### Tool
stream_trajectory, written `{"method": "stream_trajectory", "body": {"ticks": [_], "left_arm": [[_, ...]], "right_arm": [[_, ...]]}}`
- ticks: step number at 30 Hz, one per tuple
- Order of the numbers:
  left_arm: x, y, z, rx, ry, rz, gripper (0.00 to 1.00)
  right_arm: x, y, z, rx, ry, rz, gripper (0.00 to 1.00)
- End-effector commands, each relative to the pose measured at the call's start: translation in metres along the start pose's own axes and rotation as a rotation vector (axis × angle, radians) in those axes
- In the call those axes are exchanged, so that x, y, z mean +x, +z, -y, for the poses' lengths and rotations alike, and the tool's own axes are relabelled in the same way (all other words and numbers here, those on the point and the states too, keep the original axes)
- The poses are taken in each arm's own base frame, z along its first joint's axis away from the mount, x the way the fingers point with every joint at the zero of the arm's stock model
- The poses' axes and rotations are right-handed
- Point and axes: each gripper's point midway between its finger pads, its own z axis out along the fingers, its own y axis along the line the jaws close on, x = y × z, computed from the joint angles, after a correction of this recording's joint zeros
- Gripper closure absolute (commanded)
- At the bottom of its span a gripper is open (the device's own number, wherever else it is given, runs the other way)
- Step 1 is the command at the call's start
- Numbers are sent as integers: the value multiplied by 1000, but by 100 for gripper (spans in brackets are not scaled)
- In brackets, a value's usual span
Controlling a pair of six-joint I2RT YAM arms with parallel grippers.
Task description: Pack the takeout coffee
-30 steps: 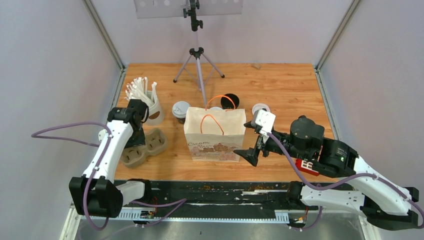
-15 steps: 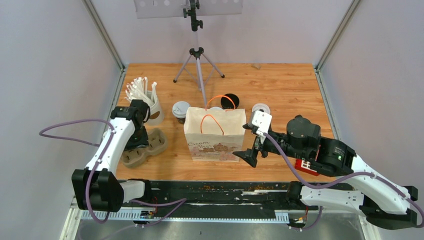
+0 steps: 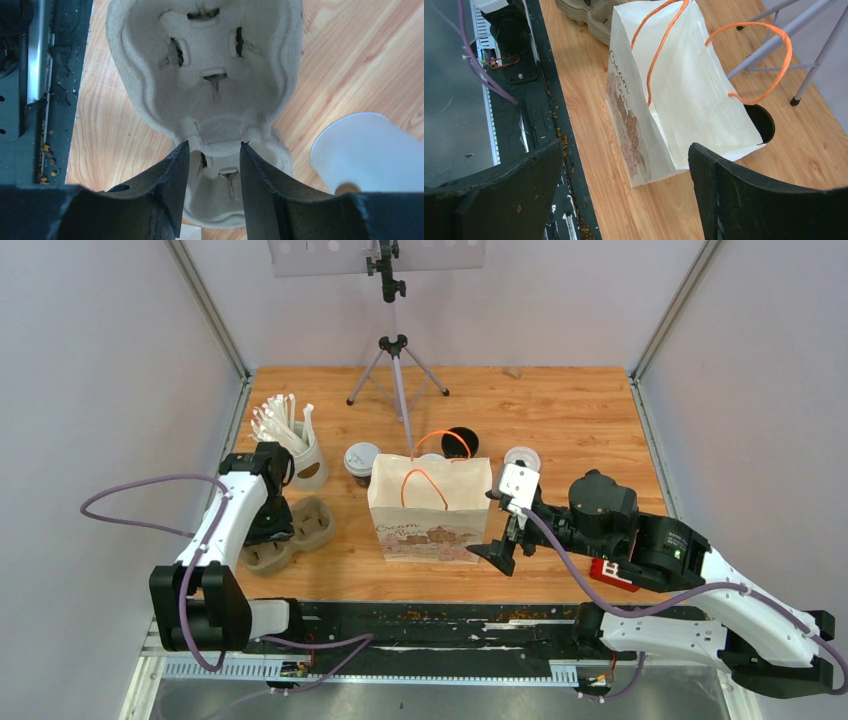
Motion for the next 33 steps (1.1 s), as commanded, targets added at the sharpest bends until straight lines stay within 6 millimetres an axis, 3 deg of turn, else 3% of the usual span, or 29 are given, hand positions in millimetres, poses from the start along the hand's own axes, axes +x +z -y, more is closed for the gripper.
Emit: {"method": "stream_trajectory", "body": {"ticks": [1,17,25,33], "left_arm": [[-12,1,16,-14,-249,34,50],[-4,14,11,-72,-210,35,50],[1,9,14,-58,-206,-7,42],[1,12,9,-71,-206,-1,56]], "right_arm": [[-14,-8,4,12,-28,31,5],[-5,4,3,-2,-46,-4,4],[-3,6,1,-13,-51,-11,4],[-1,9,-1,-25,-54,-16,4]]}}
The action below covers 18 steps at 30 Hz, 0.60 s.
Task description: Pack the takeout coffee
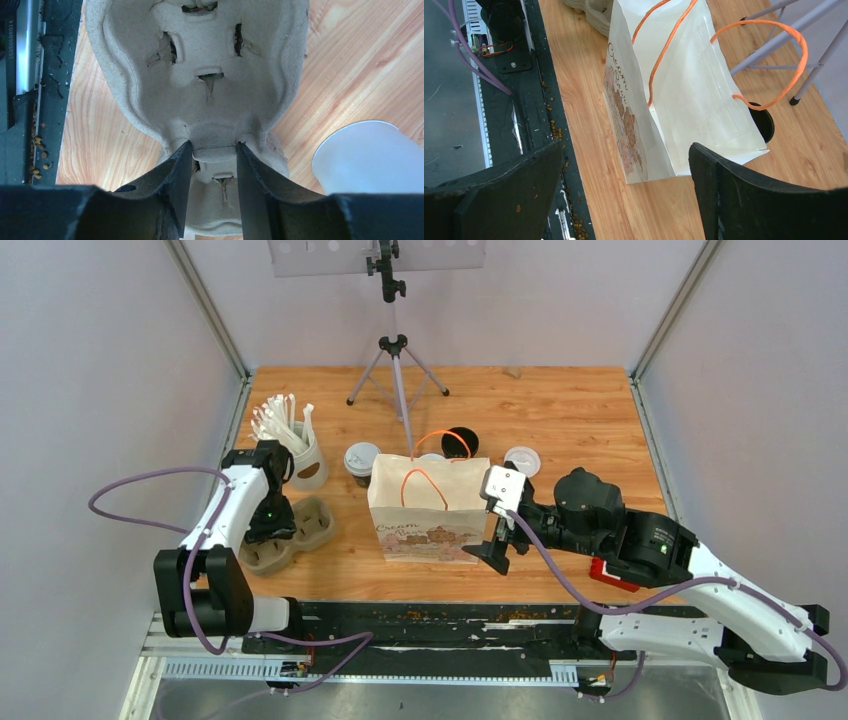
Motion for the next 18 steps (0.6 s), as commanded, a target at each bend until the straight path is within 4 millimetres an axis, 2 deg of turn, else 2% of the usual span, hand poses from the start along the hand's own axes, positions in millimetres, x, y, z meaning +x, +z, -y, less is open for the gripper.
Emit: {"method": "stream_trajectory", "body": {"ticks": [1,12,18], "left_arm": [[-6,-2,5,-1,-183,5,58],[-9,-4,4,4,-178,18,64],[-15,-18,10,26,-162,28,66]], "right_arm": [[-8,-2,-2,-14,-14,25,4],[-4,-3,-4,-24,-19,13,3],[-3,-2,-4,-28,-17,11,2]]}}
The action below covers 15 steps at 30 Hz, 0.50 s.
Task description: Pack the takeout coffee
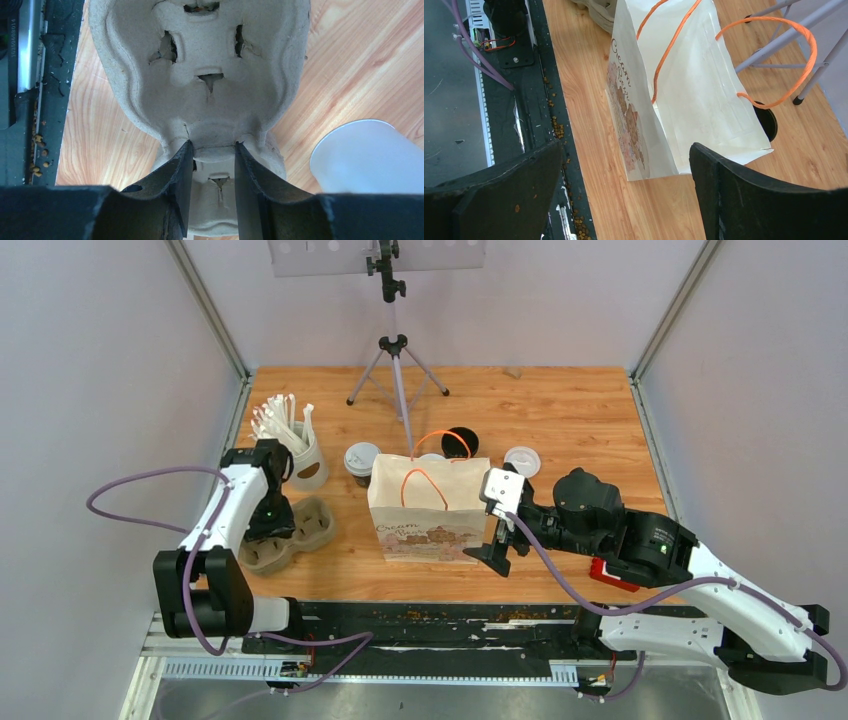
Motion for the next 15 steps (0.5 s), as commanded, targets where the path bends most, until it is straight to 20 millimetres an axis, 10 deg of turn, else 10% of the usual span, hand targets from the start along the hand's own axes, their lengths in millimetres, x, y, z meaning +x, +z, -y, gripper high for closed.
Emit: {"method": "stream_trajectory", "body": {"ticks": [1,15], "left_arm": [[-15,-20,11,29,-150,28,66],[-22,-49,12,58,-29,15,68]], "right_arm": [[-6,-3,-3,-17,-9,26,1],[-6,0,-5,-26,-1,25,0]]}}
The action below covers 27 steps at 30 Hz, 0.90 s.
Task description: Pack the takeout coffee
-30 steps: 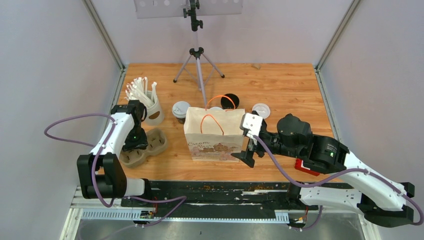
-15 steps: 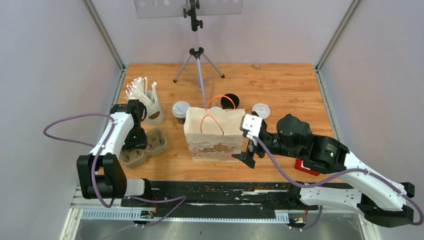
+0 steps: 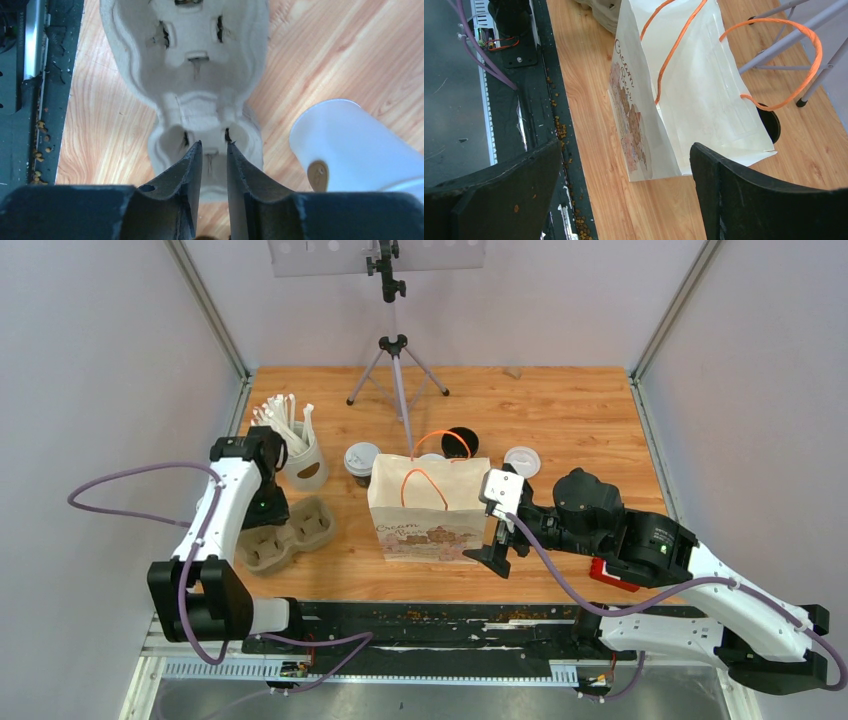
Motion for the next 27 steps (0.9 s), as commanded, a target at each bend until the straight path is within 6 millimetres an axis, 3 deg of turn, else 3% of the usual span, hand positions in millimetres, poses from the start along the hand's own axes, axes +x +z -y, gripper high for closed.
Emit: {"method": "stream_trajectory", "body": {"ticks": [1,5,8,12,18,20,27], "left_arm": [[-12,-19,3,20,10,18,67],[-15,-25,-9,-10,104,12,58],[-18,-19,-14,27,51,7,48],[-19,-14,-7,109,-31,-11,46],[-5,0,-3,46,38,-32,39],[1,6,-1,60,29,-56,39],[-9,20,-1,112,-71,-41,48]], "right_arm": [[-4,0,-2,-9,0,19,0],[-4,0,-1,2,7,27,0],[-8,2,-2,-5,15,43,0],[-12,2,-4,-22,20,52,0],[-13,2,-4,-23,20,56,0],[-13,0,-3,-18,14,55,0],[-10,-3,2,9,-17,49,0]]}}
